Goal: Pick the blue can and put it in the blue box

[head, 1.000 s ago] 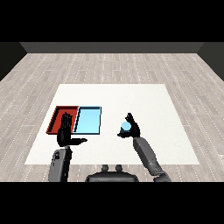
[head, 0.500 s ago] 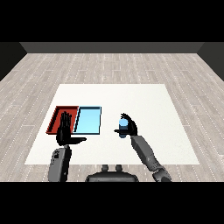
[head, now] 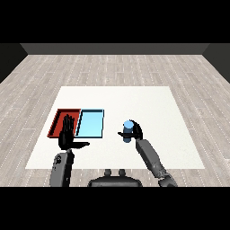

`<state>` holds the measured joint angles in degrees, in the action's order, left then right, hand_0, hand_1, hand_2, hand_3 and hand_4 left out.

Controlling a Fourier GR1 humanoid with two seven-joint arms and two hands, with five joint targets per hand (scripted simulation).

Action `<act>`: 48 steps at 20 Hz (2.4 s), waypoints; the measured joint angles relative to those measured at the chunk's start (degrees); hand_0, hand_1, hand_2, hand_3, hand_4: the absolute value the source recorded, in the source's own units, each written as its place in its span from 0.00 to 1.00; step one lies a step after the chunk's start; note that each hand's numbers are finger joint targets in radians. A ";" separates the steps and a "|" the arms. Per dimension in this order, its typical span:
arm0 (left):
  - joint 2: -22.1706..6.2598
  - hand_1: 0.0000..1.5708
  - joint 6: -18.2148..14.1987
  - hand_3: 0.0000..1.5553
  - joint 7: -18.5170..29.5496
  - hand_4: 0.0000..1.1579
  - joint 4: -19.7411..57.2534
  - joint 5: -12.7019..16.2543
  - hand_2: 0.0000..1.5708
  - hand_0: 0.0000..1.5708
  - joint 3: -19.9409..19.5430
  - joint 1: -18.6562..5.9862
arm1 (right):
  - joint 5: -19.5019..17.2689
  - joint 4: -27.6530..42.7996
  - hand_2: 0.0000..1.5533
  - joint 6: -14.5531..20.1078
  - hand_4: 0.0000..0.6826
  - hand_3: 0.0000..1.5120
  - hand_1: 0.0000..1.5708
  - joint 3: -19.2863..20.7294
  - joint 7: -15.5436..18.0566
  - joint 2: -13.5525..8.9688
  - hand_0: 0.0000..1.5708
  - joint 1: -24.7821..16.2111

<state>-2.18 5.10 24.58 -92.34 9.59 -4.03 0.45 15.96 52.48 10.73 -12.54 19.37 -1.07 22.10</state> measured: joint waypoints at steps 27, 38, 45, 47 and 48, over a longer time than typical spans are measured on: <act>2.14 0.00 -5.04 0.00 -6.50 0.00 8.77 -3.45 0.00 0.00 11.60 -7.07 | -7.11 17.70 0.93 -0.80 0.96 0.94 0.91 0.66 -3.90 0.79 0.91 3.40; 2.17 0.00 -10.64 0.00 -4.28 0.00 16.81 -1.82 0.00 0.00 18.41 -12.90 | -6.76 16.88 0.93 -0.18 0.97 0.94 0.90 -1.74 -1.77 1.02 0.90 4.44; 2.18 0.00 -16.16 0.00 -3.45 0.00 22.65 1.97 0.00 0.00 23.80 -16.97 | -6.15 14.76 0.93 -0.72 0.98 0.93 0.89 -1.52 -1.84 1.03 0.89 7.61; 2.18 0.00 -17.03 0.00 -4.26 0.00 23.31 2.31 0.00 0.00 24.50 -17.75 | -6.47 17.43 0.93 -0.59 0.99 0.93 0.89 -2.47 -2.75 1.04 0.89 5.94; 2.18 0.00 -17.54 0.00 -3.92 0.00 24.52 2.90 0.00 0.00 25.06 -18.22 | -6.25 17.23 0.93 -0.08 0.99 0.93 0.89 -3.67 -2.11 1.04 0.89 5.72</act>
<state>0.00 -12.44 20.66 -67.81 12.48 21.03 -17.77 9.71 69.71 10.65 -16.21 17.26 -0.02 27.82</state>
